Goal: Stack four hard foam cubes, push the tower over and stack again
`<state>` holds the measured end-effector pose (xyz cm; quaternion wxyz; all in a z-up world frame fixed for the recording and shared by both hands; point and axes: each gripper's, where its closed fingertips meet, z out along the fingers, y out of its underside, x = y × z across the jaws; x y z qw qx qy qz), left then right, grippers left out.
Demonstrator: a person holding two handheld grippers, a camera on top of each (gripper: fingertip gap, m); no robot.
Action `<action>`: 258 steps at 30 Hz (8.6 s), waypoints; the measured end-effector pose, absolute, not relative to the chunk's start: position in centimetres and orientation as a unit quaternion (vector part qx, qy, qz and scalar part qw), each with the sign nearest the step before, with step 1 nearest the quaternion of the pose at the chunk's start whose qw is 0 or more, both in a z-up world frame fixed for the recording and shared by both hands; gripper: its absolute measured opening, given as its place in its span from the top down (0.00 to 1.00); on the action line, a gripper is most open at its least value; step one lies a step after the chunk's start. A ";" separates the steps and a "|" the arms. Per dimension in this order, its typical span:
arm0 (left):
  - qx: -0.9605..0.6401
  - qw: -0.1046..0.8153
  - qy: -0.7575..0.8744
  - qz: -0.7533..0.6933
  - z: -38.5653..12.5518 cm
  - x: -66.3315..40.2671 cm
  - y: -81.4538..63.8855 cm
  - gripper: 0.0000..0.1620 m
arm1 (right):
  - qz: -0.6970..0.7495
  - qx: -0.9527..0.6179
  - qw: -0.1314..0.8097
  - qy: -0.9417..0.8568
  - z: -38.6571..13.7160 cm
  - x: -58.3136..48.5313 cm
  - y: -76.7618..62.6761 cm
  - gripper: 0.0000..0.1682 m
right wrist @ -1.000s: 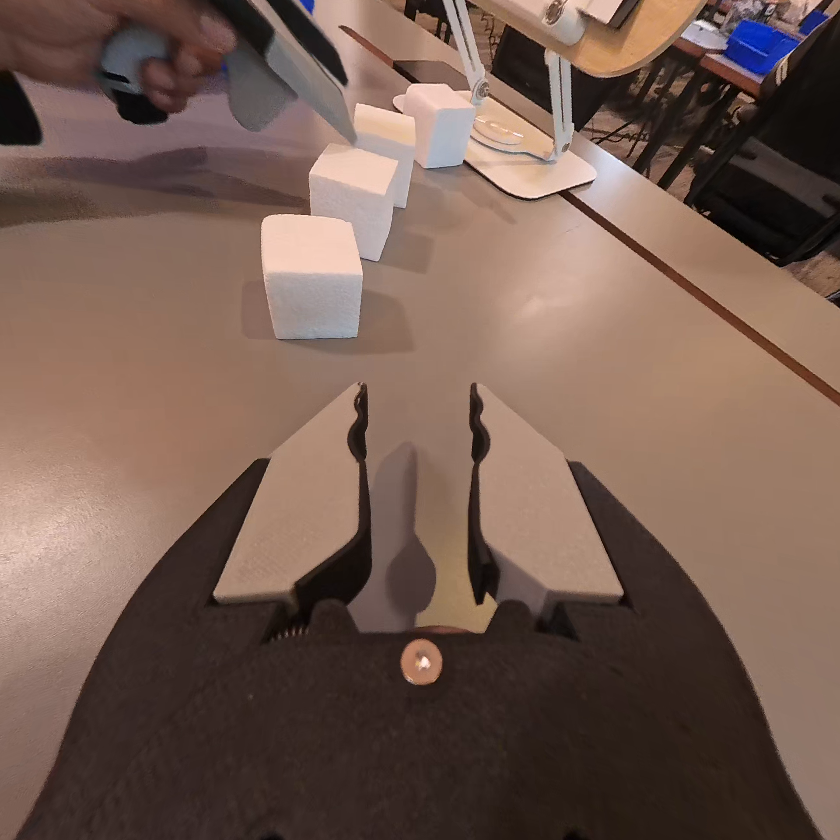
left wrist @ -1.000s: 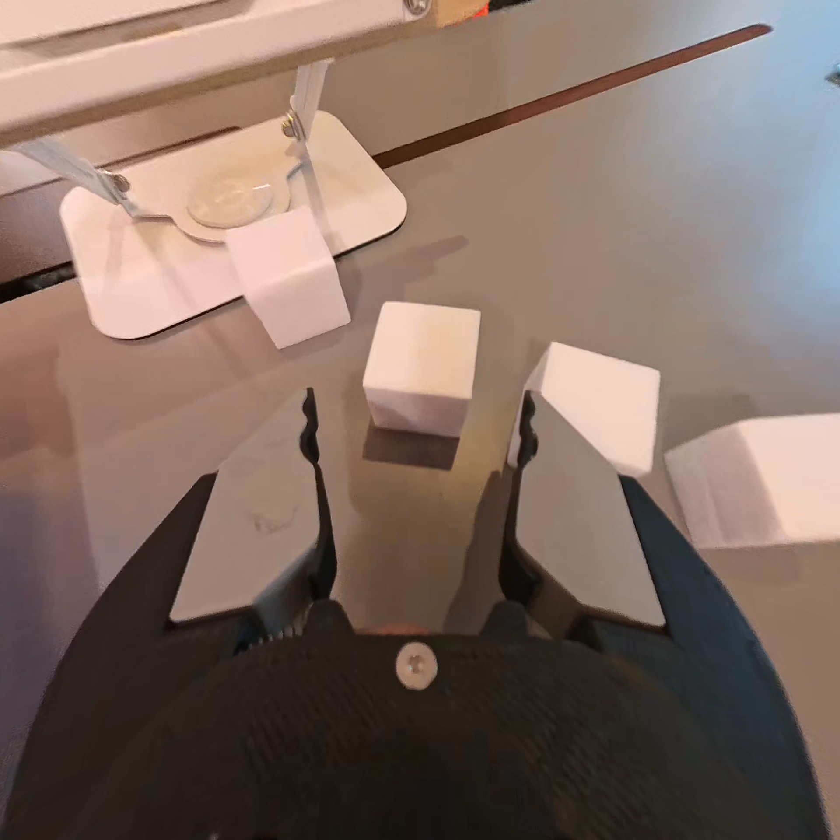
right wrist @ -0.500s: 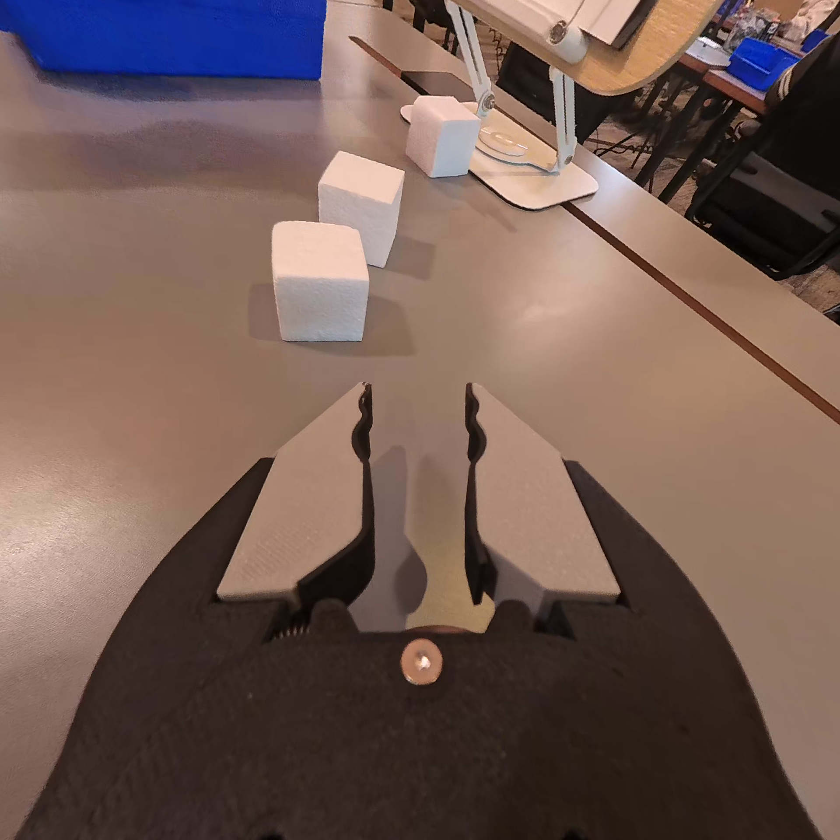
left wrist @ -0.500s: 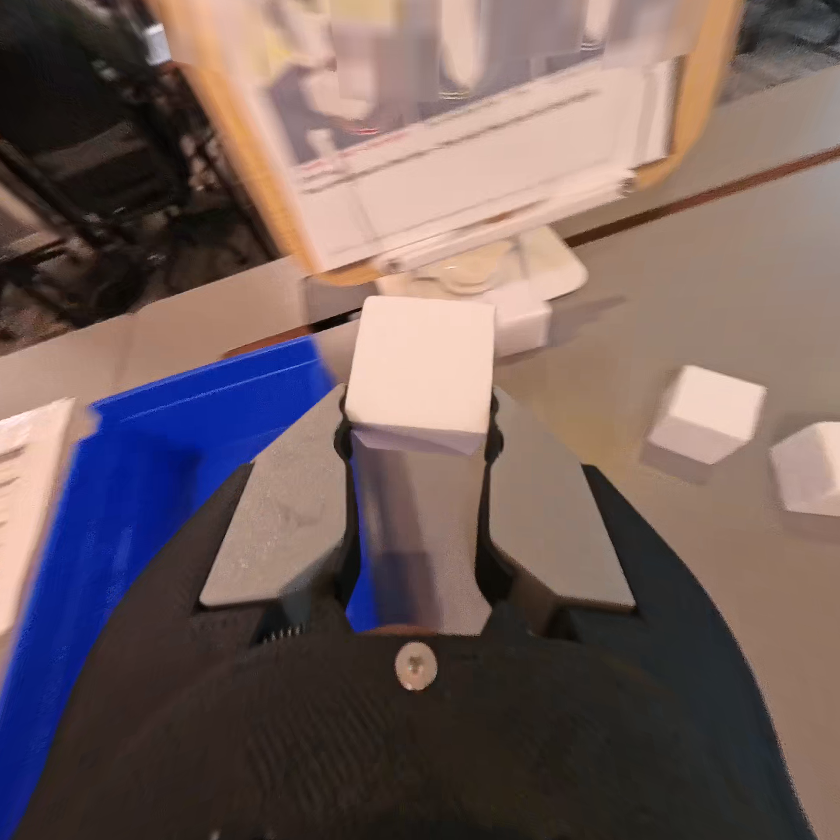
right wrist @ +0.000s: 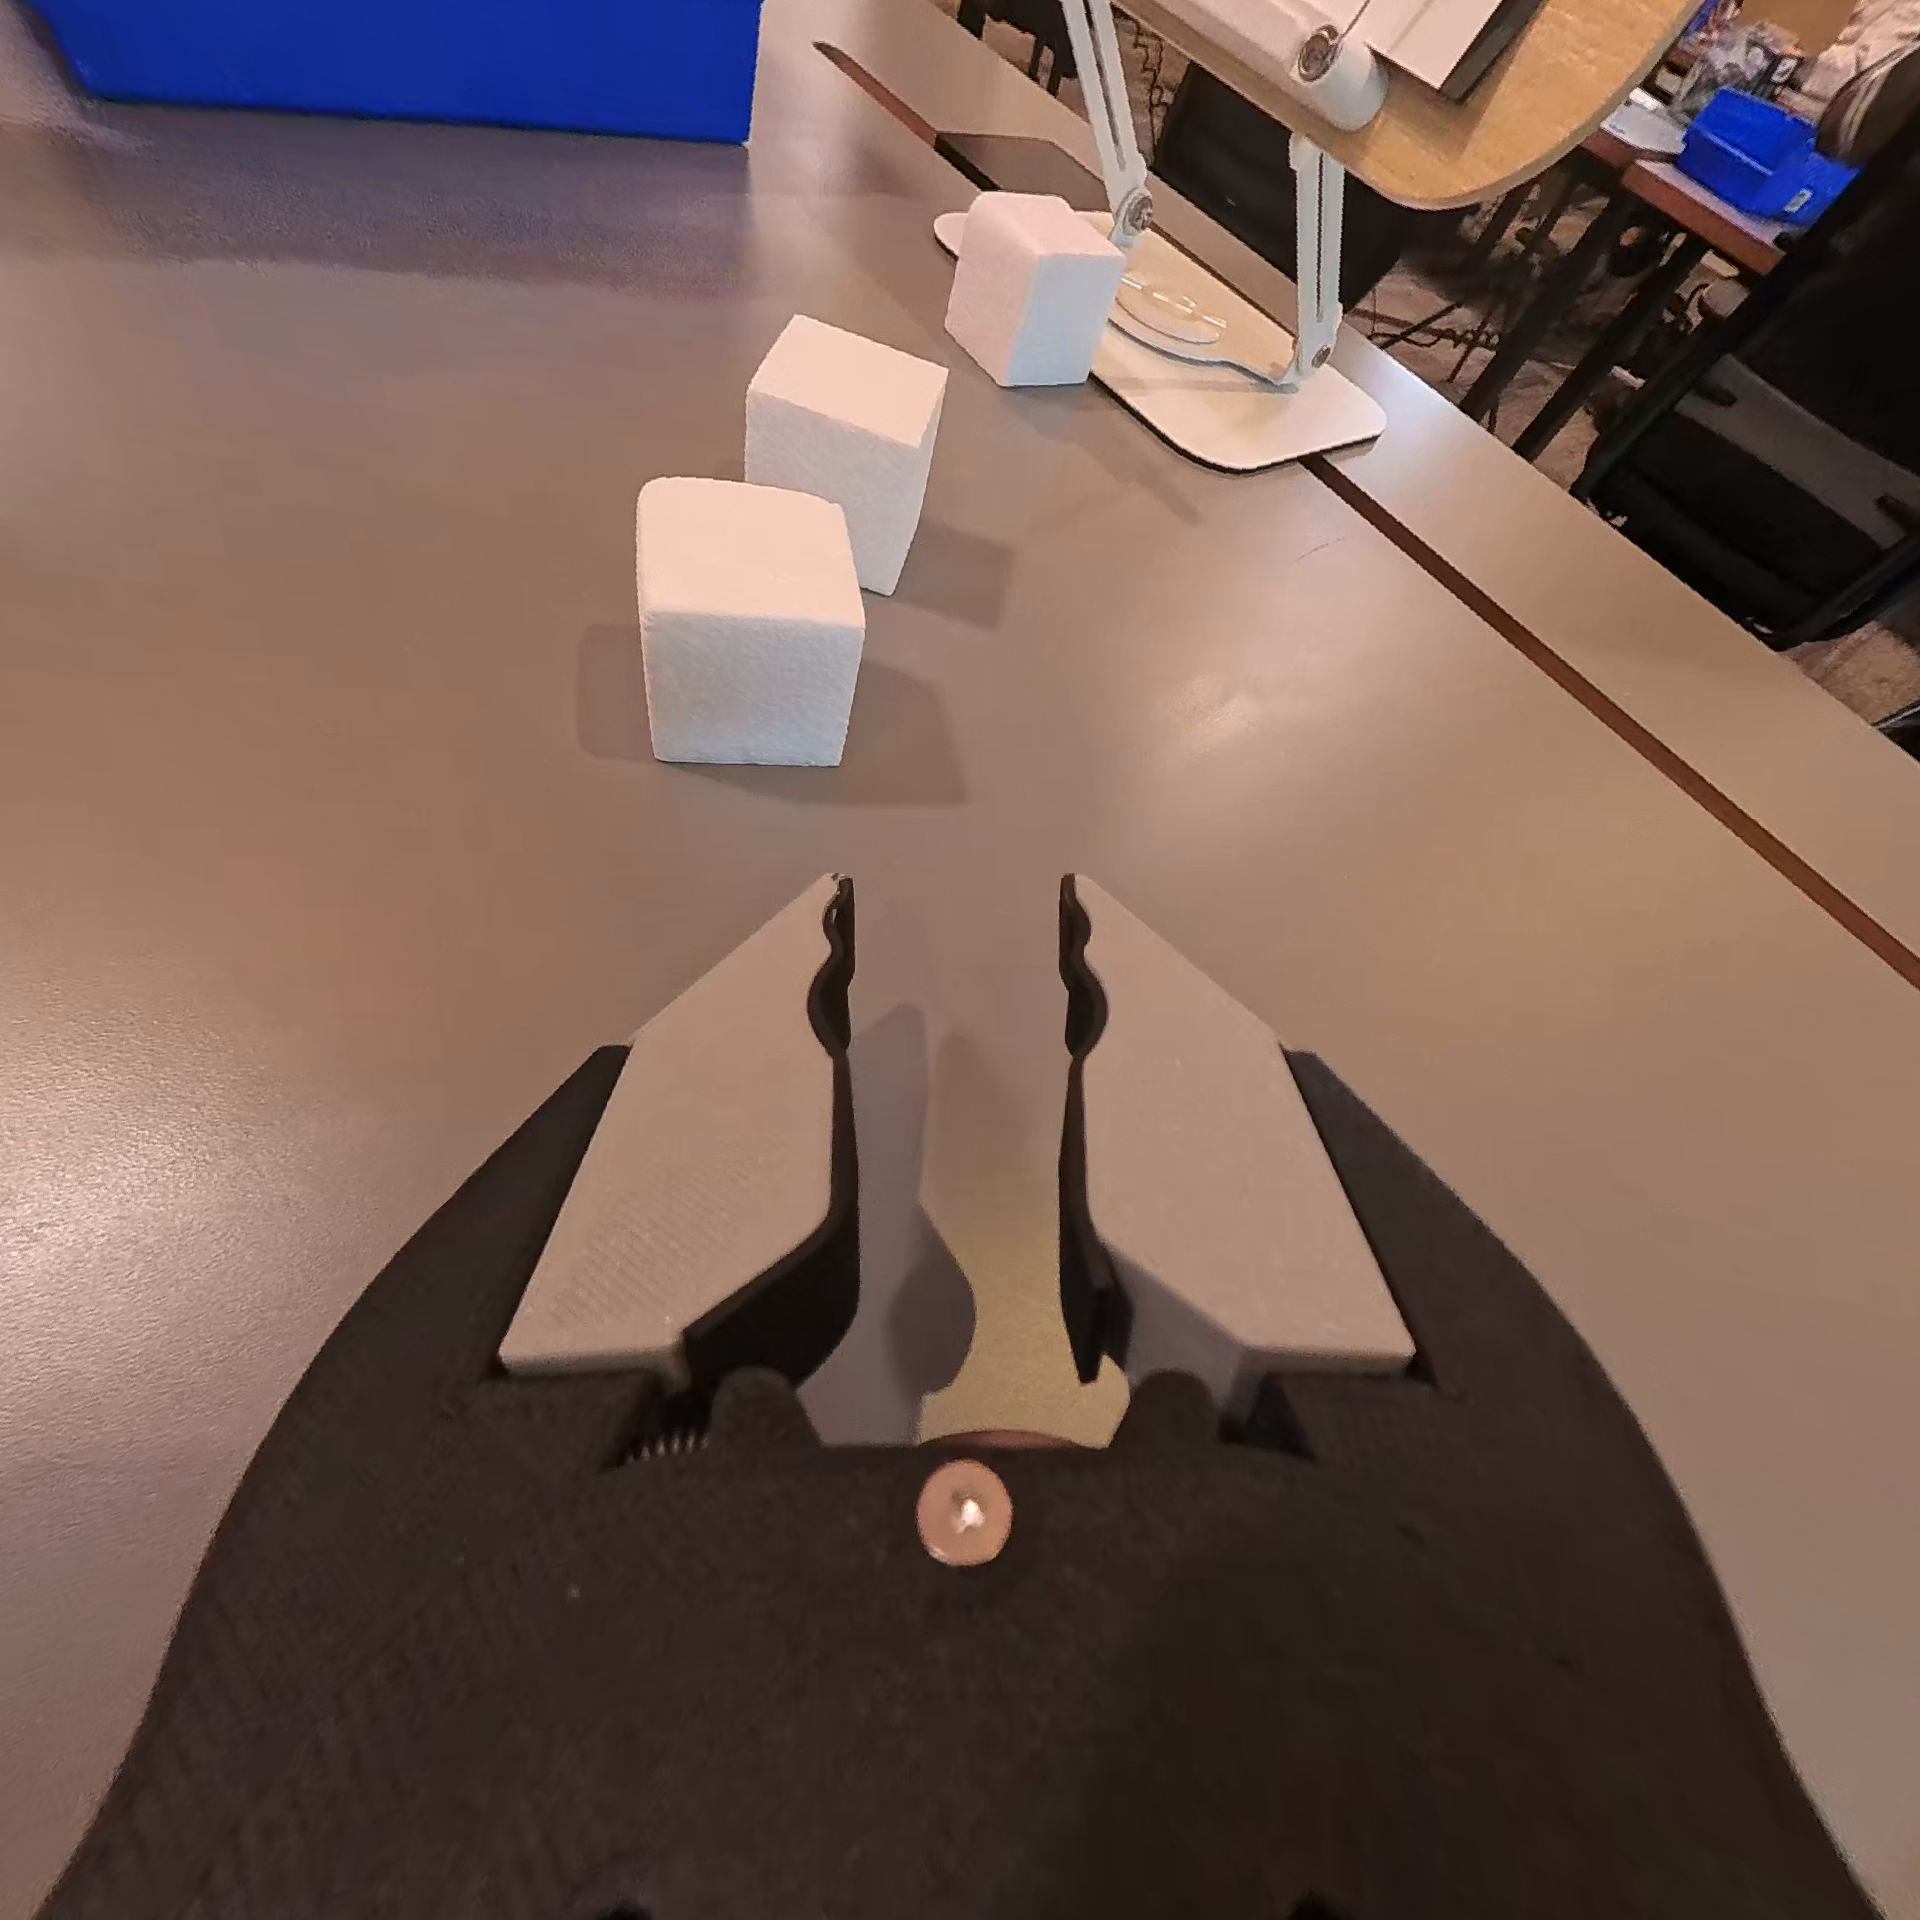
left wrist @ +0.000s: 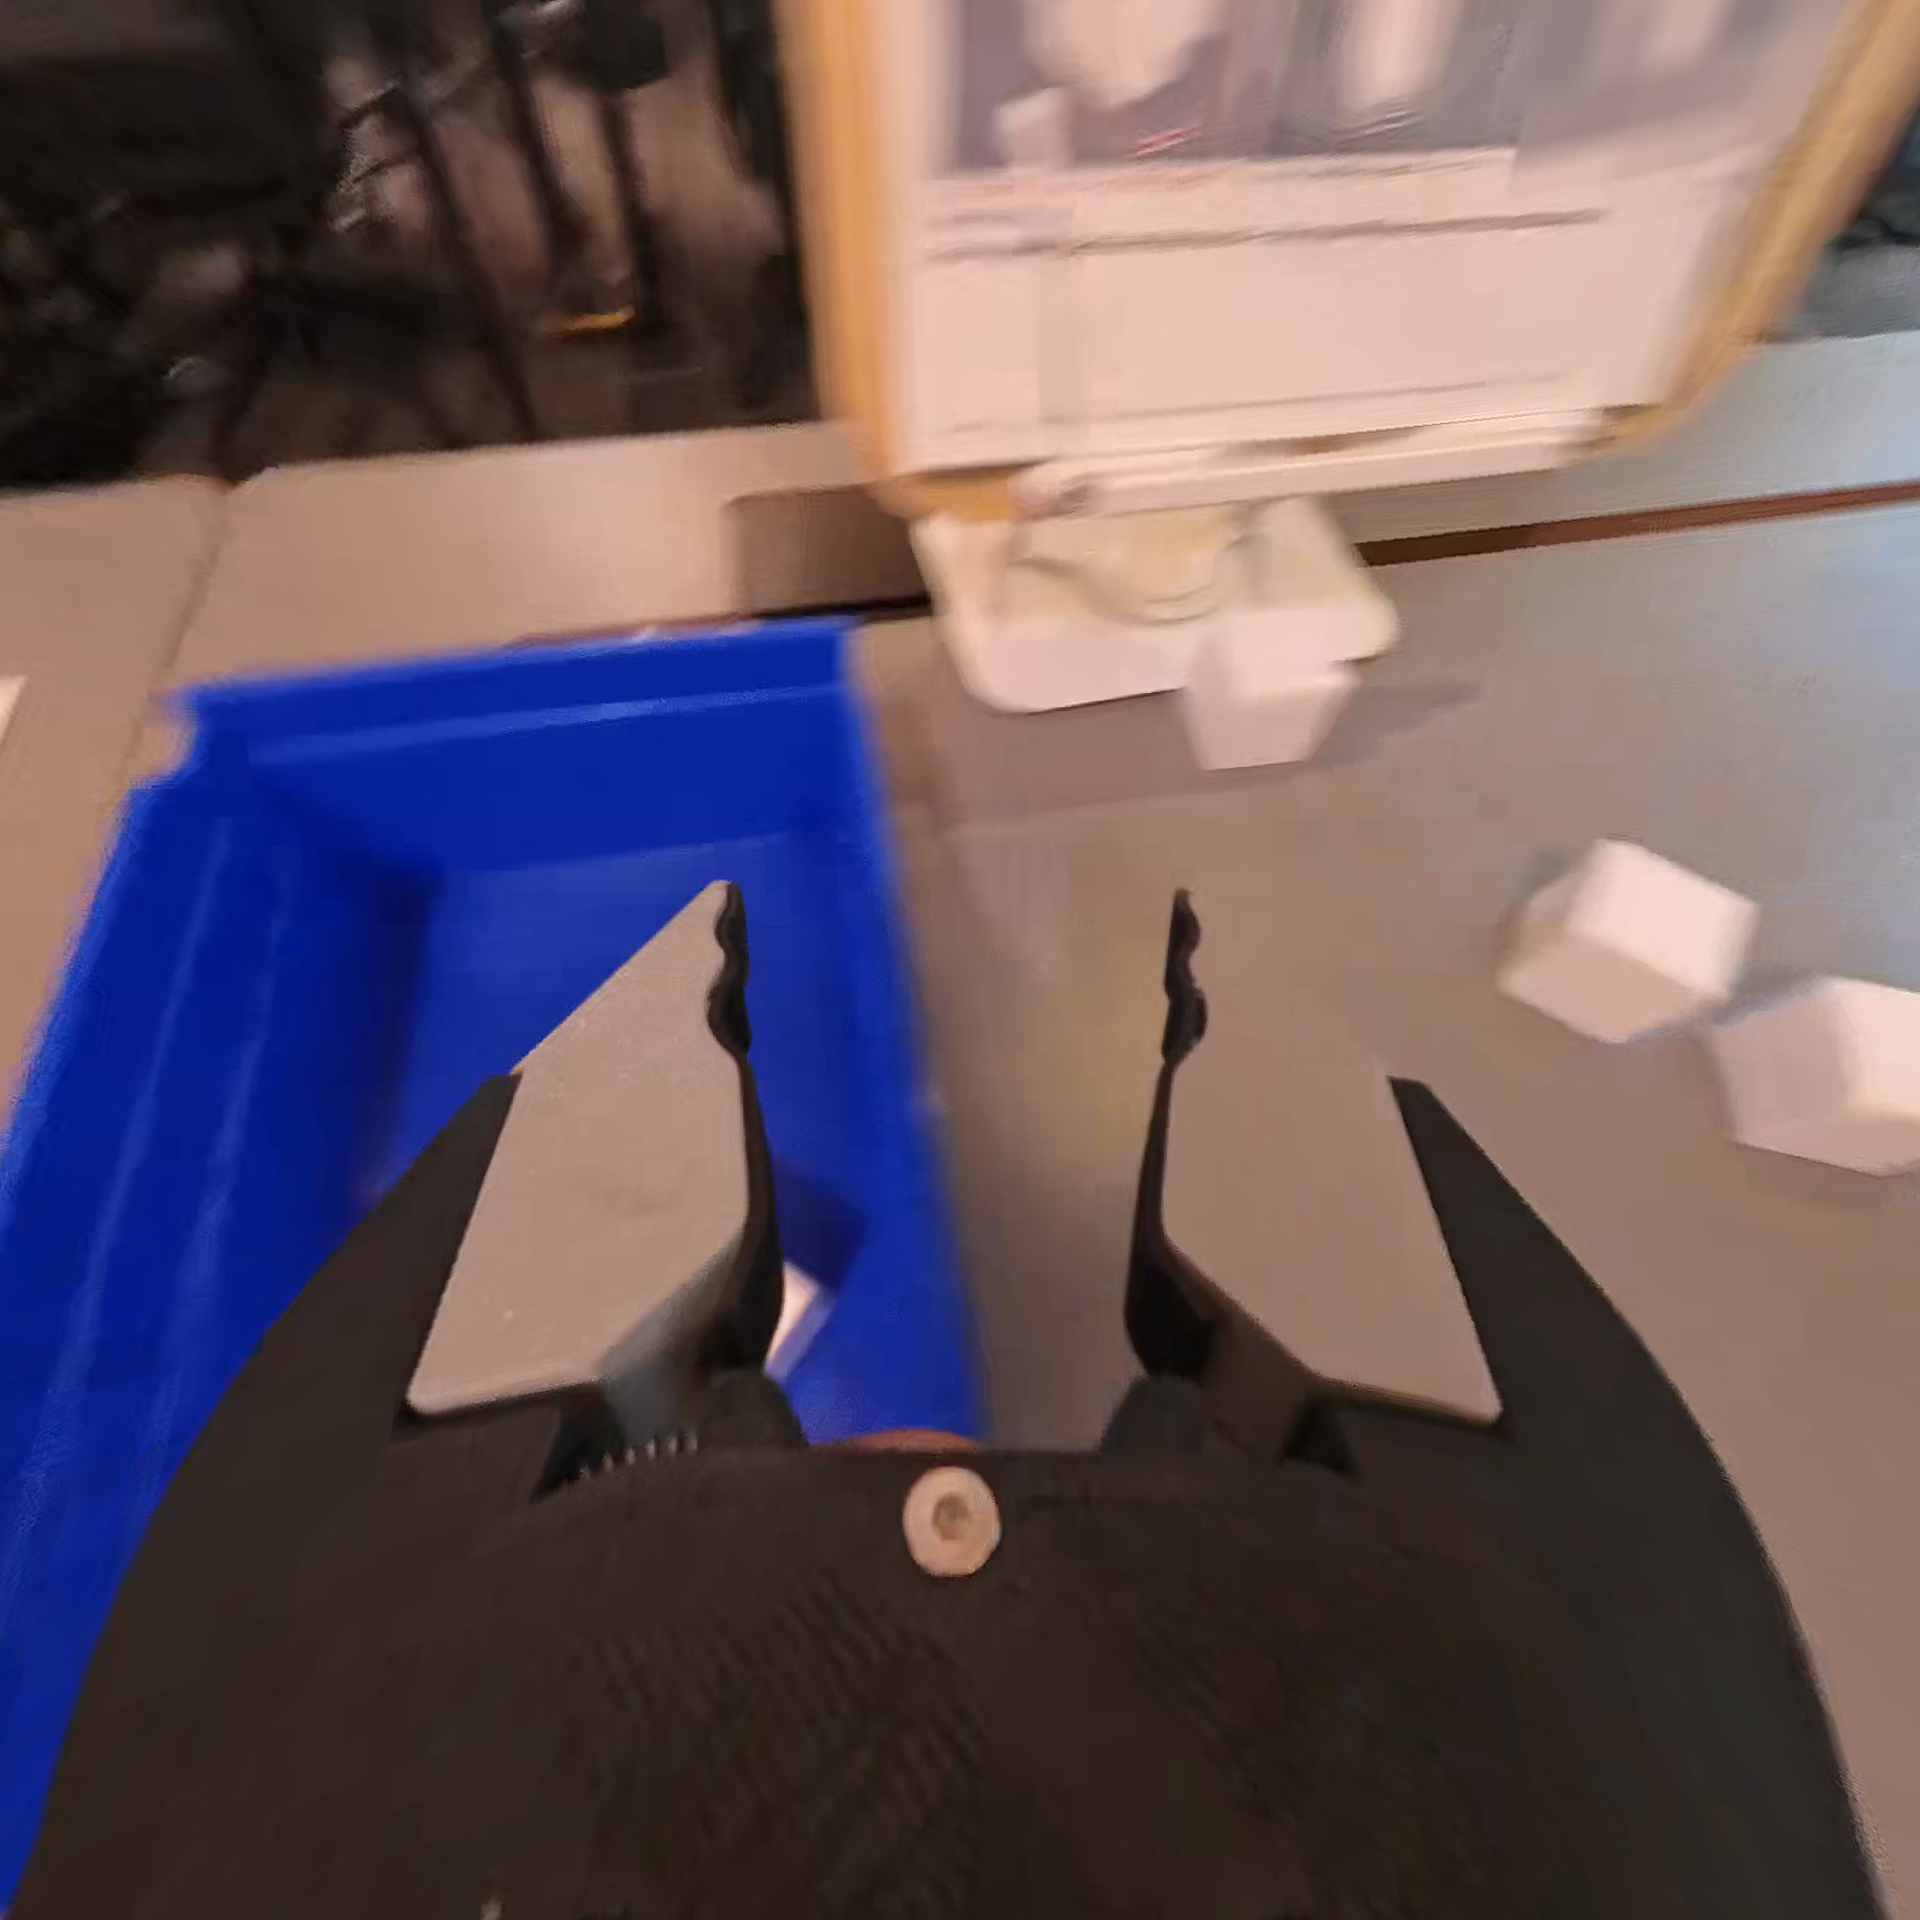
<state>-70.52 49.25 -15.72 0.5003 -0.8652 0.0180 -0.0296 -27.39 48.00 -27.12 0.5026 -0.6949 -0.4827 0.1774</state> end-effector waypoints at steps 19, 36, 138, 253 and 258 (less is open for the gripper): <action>-0.892 0.389 0.226 -0.047 -23.0 -49.8 54.4 0.68 | 0.176 -0.687 0.513 -0.483 -26.5 -27.3 47.8 0.79; -0.902 0.431 0.003 0.000 -17.5 -71.9 50.6 0.52 | 0.172 -0.686 0.511 -0.489 -26.6 -27.5 47.6 0.79; -0.833 0.525 0.172 -0.033 -24.8 -48.5 49.7 0.46 | 0.034 -0.741 0.563 -0.365 -26.5 -21.9 52.9 0.69; -0.834 0.421 0.356 0.012 -23.5 -46.0 48.7 0.48 | 0.103 -0.709 0.543 -0.437 -26.1 -24.5 49.8 0.81; -0.850 0.469 0.234 0.041 -17.0 -58.4 46.0 0.48 | 0.104 -0.710 0.536 -0.444 -26.5 -24.9 49.6 0.81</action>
